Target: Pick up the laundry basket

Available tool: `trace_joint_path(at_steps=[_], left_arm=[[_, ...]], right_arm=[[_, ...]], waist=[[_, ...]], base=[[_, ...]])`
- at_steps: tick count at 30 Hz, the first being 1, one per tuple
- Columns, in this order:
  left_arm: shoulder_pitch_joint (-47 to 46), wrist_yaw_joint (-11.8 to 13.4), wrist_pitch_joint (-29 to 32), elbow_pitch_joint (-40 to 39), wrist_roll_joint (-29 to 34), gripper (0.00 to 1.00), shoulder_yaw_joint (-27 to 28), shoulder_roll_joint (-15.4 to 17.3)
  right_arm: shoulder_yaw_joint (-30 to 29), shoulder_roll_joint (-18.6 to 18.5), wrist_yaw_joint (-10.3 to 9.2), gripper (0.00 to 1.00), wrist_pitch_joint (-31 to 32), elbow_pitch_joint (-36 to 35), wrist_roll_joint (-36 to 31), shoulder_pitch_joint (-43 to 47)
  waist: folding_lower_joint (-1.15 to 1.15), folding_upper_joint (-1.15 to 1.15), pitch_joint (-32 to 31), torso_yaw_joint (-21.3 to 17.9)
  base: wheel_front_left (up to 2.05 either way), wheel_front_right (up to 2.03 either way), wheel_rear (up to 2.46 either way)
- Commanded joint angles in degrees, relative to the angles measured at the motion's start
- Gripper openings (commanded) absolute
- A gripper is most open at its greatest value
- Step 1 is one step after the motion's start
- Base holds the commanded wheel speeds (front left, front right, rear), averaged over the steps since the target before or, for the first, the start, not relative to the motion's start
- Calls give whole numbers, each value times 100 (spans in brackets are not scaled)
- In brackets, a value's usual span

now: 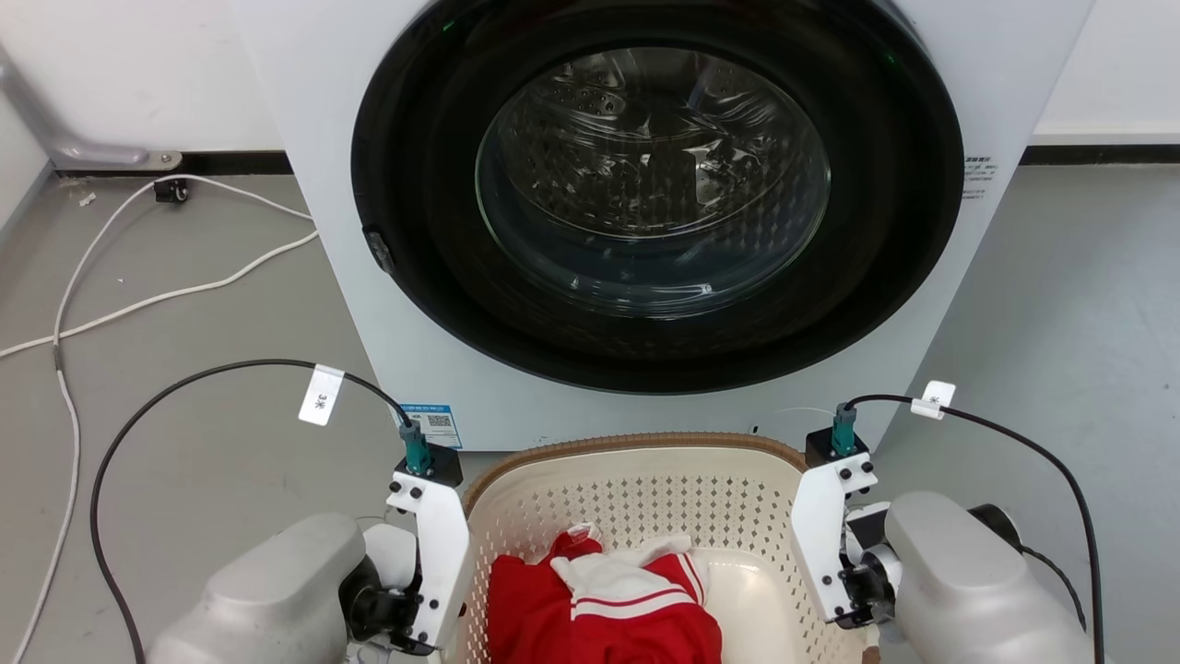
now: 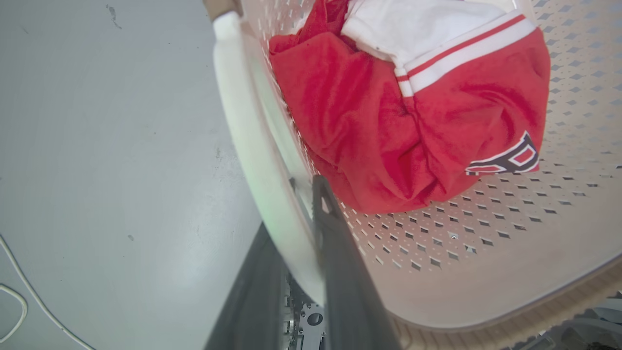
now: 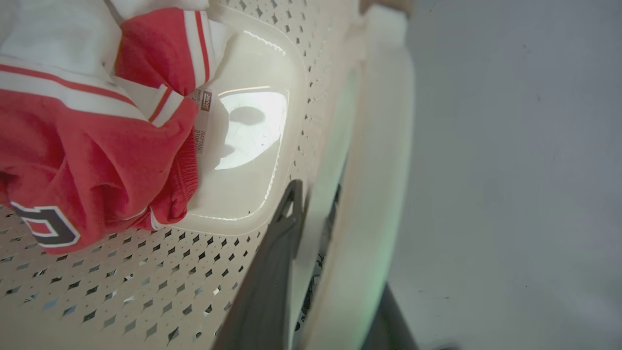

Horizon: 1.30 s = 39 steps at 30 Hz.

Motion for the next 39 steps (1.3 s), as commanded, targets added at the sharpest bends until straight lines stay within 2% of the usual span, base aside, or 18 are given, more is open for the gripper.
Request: trace_joint_path(at_steps=[1,39], left_arm=[[-86,-73,42,-107,5,0,-20,-91],[-277,-76,149,-125,13,0,-14,-192]], right_arm=[[63,70,23,0,-9,-69,15,-113],[363,94,27,0,-128,143,548,-275]], waist=[[1,0,4,0],[1,0,45,16]], base=[[0,0,0],[0,0,0]])
